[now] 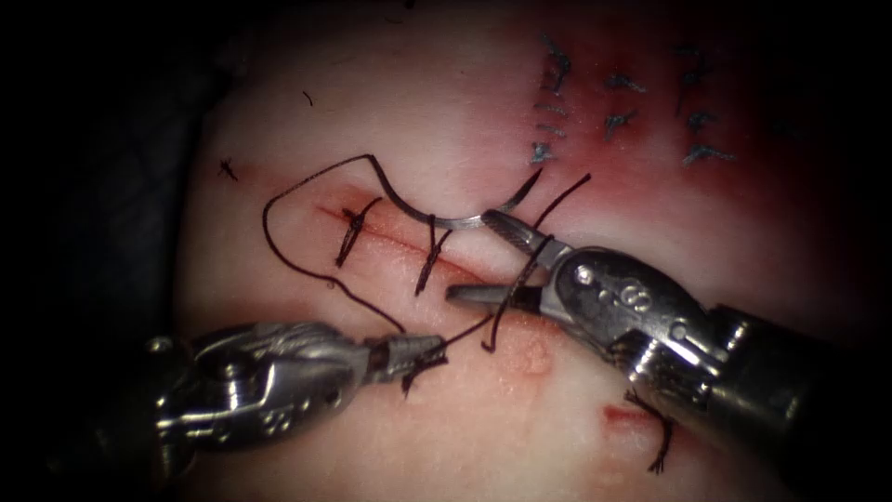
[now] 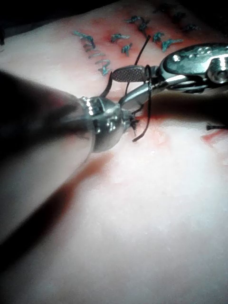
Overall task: Wound Closure
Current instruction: Wrap the suture counter-clockwise around the gripper, twice.
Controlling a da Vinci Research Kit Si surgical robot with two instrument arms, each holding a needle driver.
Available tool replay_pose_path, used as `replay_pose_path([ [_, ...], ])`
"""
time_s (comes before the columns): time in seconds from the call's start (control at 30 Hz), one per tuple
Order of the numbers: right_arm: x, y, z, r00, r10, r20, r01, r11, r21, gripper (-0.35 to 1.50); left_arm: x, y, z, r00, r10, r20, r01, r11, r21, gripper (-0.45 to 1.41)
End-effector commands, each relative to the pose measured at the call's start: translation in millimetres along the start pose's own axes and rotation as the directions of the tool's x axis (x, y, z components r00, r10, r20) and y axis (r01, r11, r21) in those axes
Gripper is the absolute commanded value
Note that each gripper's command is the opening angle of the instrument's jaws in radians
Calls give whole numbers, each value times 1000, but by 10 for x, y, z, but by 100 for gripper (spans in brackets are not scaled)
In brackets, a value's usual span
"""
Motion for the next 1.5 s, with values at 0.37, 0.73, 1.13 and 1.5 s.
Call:
replay_pose_path([
  [0.37, -31, -20, 43, 999, -53, 4, 51, 977, 206, 78, -3, -49, 16, 994, 102, 25, -101, 994, -44, -35],
  [0.73, -47, -31, 55, 991, -6, -130, 55, 923, 381, 64, -3, -63, 43, 984, 177, 23, -172, 974, -147, -35],
  [1.13, -44, -40, 48, 896, 198, -397, 90, 796, 598, 51, -50, -66, 83, 979, 203, -9, -199, 949, -245, -35],
  [1.5, -58, -14, 14, 744, 352, -567, 7, 846, 534, 56, -82, -9, 89, 992, 127, -18, -127, 959, -253, -35],
])
